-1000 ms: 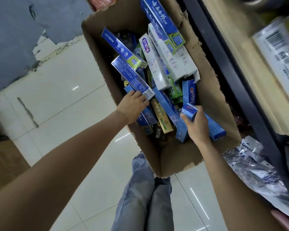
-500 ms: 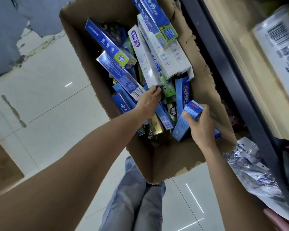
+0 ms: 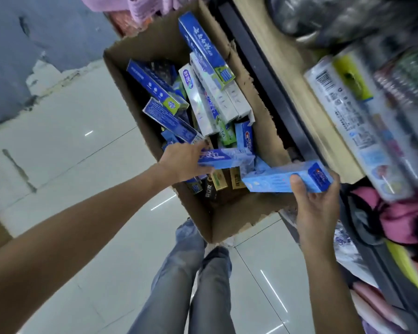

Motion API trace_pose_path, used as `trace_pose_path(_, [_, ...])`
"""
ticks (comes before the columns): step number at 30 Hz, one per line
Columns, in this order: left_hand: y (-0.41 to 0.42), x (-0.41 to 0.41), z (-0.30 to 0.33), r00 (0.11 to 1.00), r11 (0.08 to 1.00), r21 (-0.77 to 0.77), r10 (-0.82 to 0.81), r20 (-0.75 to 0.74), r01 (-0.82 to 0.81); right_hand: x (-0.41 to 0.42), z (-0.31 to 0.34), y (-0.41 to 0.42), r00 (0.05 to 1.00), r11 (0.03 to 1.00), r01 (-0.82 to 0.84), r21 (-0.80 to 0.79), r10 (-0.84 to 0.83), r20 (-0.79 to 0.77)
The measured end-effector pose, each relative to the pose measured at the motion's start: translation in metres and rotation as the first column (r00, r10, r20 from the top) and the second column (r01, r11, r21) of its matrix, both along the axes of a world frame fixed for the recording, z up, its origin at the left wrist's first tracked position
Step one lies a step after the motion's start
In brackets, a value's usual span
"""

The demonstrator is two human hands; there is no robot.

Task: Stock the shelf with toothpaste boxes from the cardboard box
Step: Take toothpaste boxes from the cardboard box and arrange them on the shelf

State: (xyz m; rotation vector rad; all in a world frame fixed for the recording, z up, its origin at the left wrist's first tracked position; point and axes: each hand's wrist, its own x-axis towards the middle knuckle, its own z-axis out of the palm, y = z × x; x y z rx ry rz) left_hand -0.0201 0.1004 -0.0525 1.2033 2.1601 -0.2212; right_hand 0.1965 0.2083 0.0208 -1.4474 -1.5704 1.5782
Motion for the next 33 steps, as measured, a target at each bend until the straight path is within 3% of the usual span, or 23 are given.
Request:
trace_pose_path(2, [-0.020, 0.003, 0.033, 0.910, 0.928, 0.018, 0.360, 0.205, -0.371, 0.001, 0.036, -0.002, 0.980, 0.988, 0.137, -0.070, -0.146, -0.136])
trace_pose_path(4, [-0.035, 0.012, 0.066, 0.663, 0.745, 0.027, 0.575, 0.480, -0.666, 0.002, 0.073, -0.004, 0.910, 0.951, 0.212, -0.223, -0.275, -0.310])
trace_pose_path(6, [-0.043, 0.019, 0.108, 0.389, 0.565, -0.011, 0.583, 0.713, -0.825, -0.002, 0.109, -0.006, 0.835, 0.917, 0.203, -0.344, -0.345, -0.428])
trace_pose_path(7, [-0.044, 0.022, 0.131, 0.305, 0.528, -0.031, 0.536, 0.787, -0.849, -0.007, 0.126, -0.008, 0.811, 0.903, 0.207, -0.377, -0.374, -0.450])
trace_pose_path(11, [-0.040, 0.032, 0.213, 0.183, 0.521, -0.025, 0.344, 0.921, -0.853, -0.027, 0.188, -0.016, 0.768, 0.860, 0.309, -0.405, -0.477, -0.426])
trace_pose_path(13, [-0.033, 0.039, 0.245, 0.178, 0.563, -0.017, 0.291, 0.940, -0.826, -0.036, 0.214, -0.018, 0.783, 0.863, 0.344, -0.370, -0.481, -0.393])
trace_pose_path(16, [-0.025, 0.051, 0.285, 0.286, 0.669, 0.069, 0.220, 0.933, -0.740, -0.042, 0.254, -0.022, 0.792, 0.867, 0.355, -0.350, -0.478, -0.380])
trace_pose_path(21, [-0.017, 0.071, 0.326, 0.237, 0.735, 0.036, 0.172, 0.956, -0.677, -0.036, 0.289, -0.020, 0.749, 0.835, 0.425, -0.349, -0.541, -0.383])
trace_pose_path(24, [-0.014, 0.080, 0.339, 0.287, 0.789, 0.038, 0.177, 0.941, -0.613, -0.027, 0.298, -0.022, 0.747, 0.840, 0.428, -0.334, -0.536, -0.393])
trace_pose_path(26, [-0.013, 0.087, 0.343, 0.318, 0.788, 0.059, 0.177, 0.932, -0.613, -0.019, 0.301, -0.026, 0.770, 0.860, 0.402, -0.314, -0.503, -0.392])
trace_pose_path(30, [-0.008, 0.108, 0.349, 0.411, 0.752, 0.172, 0.142, 0.900, -0.636, 0.000, 0.291, -0.044, 0.912, 0.947, 0.269, -0.175, -0.309, -0.271])
trace_pose_path(33, [-0.005, 0.122, 0.350, 0.443, 0.753, 0.195, 0.140, 0.886, -0.628, 0.018, 0.282, -0.055, 0.924, 0.943, 0.250, -0.220, -0.300, -0.238])
